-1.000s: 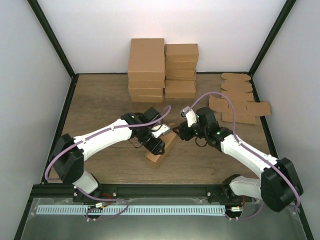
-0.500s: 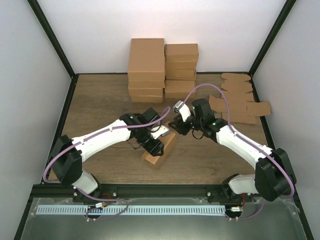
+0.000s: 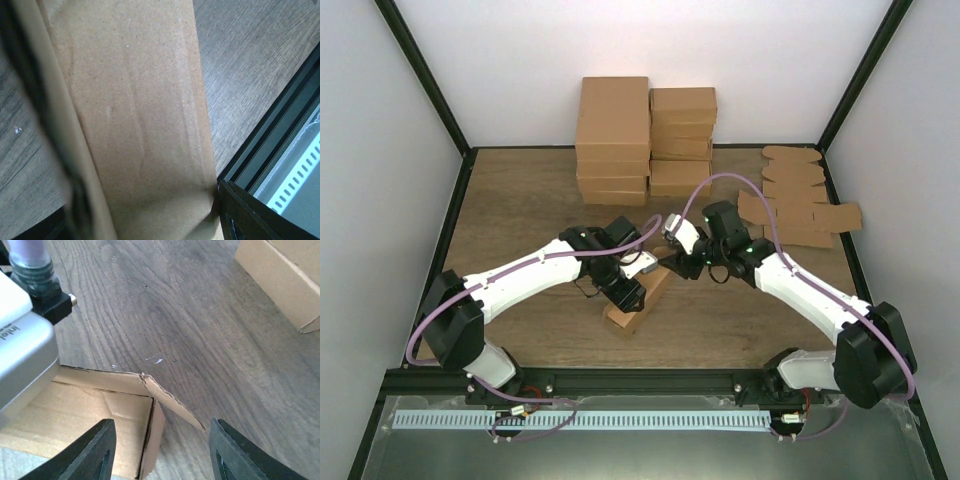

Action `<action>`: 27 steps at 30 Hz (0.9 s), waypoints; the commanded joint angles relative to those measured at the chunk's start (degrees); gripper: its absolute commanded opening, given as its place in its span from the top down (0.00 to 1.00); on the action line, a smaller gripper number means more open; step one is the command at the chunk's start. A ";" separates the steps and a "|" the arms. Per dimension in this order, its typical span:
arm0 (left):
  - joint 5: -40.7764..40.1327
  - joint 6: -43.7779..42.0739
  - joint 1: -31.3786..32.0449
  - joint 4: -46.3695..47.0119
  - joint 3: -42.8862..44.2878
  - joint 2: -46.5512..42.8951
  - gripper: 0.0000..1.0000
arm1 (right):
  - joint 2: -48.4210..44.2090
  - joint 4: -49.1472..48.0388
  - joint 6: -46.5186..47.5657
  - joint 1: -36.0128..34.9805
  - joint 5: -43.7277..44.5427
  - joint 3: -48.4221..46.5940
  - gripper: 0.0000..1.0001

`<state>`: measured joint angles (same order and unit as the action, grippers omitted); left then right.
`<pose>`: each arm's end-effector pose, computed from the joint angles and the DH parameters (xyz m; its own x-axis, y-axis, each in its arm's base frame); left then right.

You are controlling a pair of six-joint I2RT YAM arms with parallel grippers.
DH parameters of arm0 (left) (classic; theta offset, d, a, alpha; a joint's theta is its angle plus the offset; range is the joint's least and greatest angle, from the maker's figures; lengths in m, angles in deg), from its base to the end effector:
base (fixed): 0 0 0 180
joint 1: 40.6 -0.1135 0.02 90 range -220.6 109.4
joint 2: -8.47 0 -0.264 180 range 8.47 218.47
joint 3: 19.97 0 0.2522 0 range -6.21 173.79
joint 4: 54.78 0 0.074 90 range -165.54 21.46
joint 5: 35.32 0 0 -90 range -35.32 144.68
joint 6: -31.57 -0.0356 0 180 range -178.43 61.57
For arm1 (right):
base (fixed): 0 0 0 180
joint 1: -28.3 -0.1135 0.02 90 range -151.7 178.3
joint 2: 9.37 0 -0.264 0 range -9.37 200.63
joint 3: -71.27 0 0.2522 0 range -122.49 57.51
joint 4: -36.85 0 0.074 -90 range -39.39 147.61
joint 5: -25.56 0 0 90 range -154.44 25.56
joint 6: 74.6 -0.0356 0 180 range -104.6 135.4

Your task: Fold the paper box

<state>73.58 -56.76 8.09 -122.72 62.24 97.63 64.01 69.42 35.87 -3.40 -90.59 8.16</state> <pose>0.1858 -0.2289 0.2430 -0.6594 0.7085 -0.2514 0.7475 0.5820 -0.3202 0.2218 0.1554 0.2495 -0.2809 -0.5424 -0.7918 -0.9018 0.4315 0.0243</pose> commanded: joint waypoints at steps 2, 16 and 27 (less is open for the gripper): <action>-1.06 -1.78 0.39 -0.02 0.40 -0.92 0.38 | -2.07 -1.45 8.88 -0.29 2.58 -3.12 0.46; -1.47 -2.55 0.98 0.33 0.00 -1.70 0.39 | 0.97 -2.63 13.86 -0.46 -3.92 -4.67 0.51; -2.45 -3.02 1.36 0.45 -0.06 -1.96 0.39 | 0.88 1.22 14.88 -0.49 -4.19 -4.55 0.71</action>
<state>71.59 -58.73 9.12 -122.67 62.24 97.33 64.93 68.61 50.03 -3.40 -94.00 6.04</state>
